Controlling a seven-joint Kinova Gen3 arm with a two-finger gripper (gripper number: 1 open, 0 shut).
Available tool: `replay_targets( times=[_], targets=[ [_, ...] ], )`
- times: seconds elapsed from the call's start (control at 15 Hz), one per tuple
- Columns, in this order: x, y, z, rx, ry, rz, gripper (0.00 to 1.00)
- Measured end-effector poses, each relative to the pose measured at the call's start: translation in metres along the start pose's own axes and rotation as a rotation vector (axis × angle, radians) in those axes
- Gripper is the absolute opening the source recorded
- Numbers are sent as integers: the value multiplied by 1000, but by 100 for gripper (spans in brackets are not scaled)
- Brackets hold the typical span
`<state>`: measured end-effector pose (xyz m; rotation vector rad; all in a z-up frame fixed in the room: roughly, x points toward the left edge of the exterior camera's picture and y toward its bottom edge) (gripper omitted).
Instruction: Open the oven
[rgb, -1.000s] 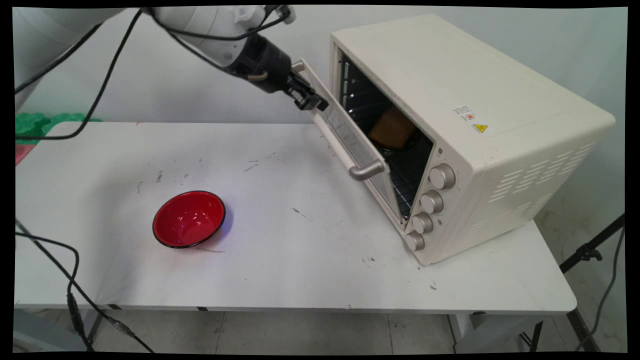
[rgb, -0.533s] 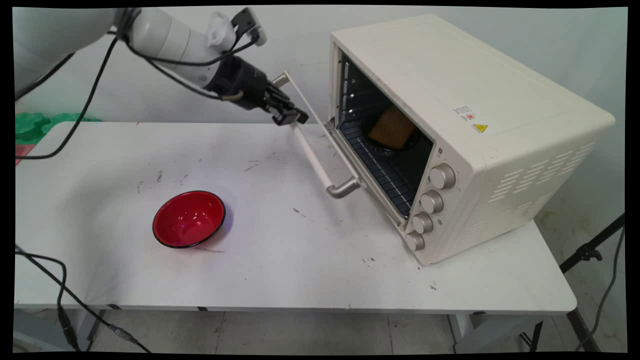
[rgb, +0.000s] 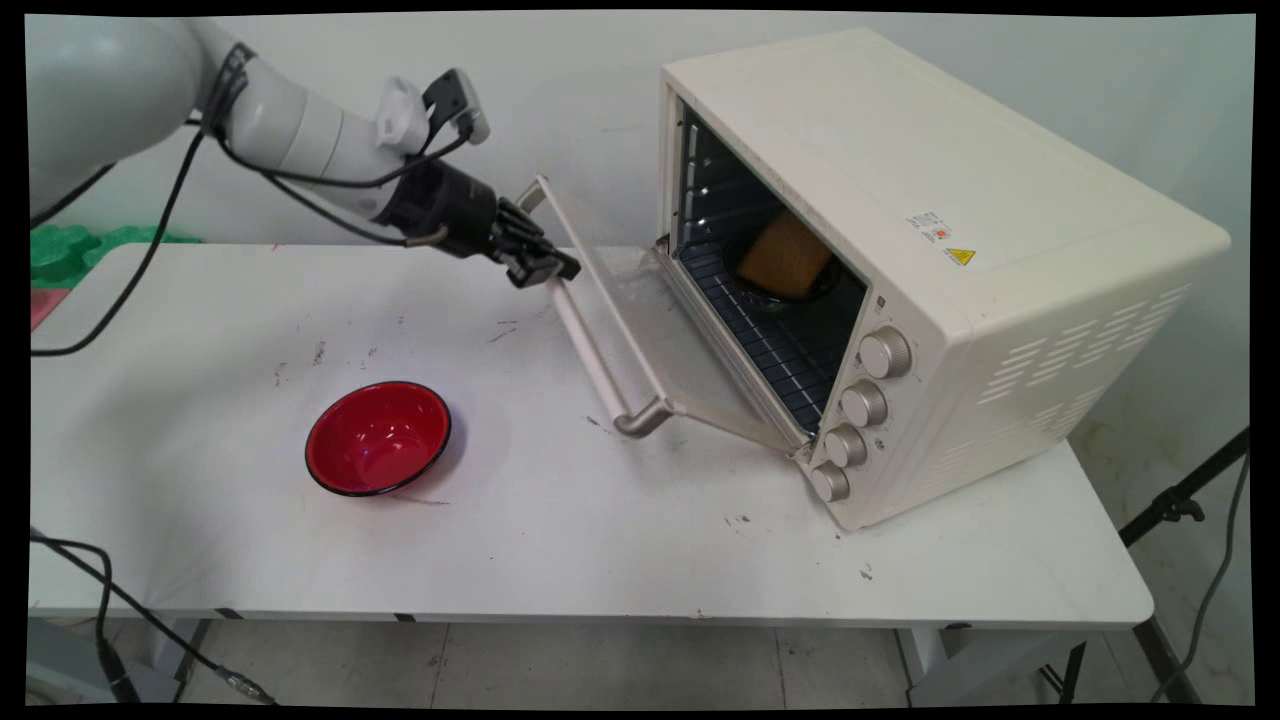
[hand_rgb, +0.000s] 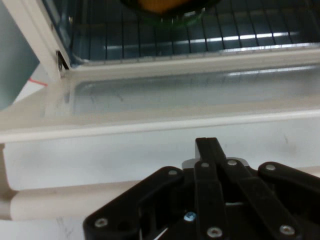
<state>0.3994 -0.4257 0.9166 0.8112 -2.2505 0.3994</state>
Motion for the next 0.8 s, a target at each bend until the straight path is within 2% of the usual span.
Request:
replay_targets(
  times=[0.4, 0.8],
  targets=[
    [-38, -1, 3, -10, -13, -1, 0],
    [-64, 1, 0, -19, -14, 3, 0]
  ],
)
